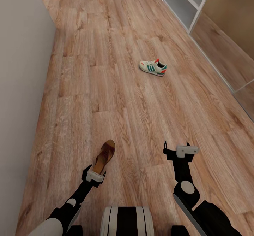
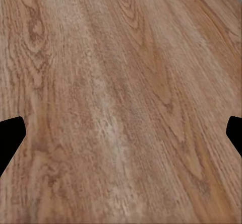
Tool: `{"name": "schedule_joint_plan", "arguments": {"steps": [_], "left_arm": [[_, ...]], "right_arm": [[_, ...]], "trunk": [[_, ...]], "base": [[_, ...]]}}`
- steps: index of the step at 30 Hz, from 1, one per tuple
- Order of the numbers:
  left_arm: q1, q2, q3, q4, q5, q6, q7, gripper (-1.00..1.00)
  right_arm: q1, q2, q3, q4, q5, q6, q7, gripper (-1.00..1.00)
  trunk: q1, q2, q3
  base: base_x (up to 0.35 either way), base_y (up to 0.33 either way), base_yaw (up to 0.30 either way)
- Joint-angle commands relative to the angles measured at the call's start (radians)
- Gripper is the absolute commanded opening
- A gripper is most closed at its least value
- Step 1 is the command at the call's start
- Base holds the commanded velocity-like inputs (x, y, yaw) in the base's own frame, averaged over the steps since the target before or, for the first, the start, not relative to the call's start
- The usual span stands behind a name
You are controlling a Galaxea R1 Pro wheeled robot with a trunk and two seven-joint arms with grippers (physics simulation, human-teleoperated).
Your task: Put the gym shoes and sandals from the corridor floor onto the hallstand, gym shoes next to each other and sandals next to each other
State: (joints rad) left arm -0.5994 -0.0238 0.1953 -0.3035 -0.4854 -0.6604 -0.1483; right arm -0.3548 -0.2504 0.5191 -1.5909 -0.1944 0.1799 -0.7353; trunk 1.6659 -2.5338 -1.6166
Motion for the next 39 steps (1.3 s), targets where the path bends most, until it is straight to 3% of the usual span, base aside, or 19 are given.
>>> {"name": "schedule_joint_plan", "arguments": {"steps": [1, 39], "left_arm": [[0.0, -0.001, 0.009, 0.0, -0.002, -0.002, -0.008, 1.0], [0.0, 0.009, 0.009, 0.0, -0.002, -0.002, -0.008, 1.0]], "right_arm": [[-0.001, -0.001, 0.003, -0.001, -0.003, 0.007, -0.008, 1.0], [-0.001, 0.0, 0.003, -0.001, -0.003, 0.006, -0.01, 1.0]], "trunk": [[0.0, 0.0, -0.002], [0.0, 0.0, -0.034]], "base": [[0.0, 0.0, 0.0], [0.0, 0.0, 0.0]]}}
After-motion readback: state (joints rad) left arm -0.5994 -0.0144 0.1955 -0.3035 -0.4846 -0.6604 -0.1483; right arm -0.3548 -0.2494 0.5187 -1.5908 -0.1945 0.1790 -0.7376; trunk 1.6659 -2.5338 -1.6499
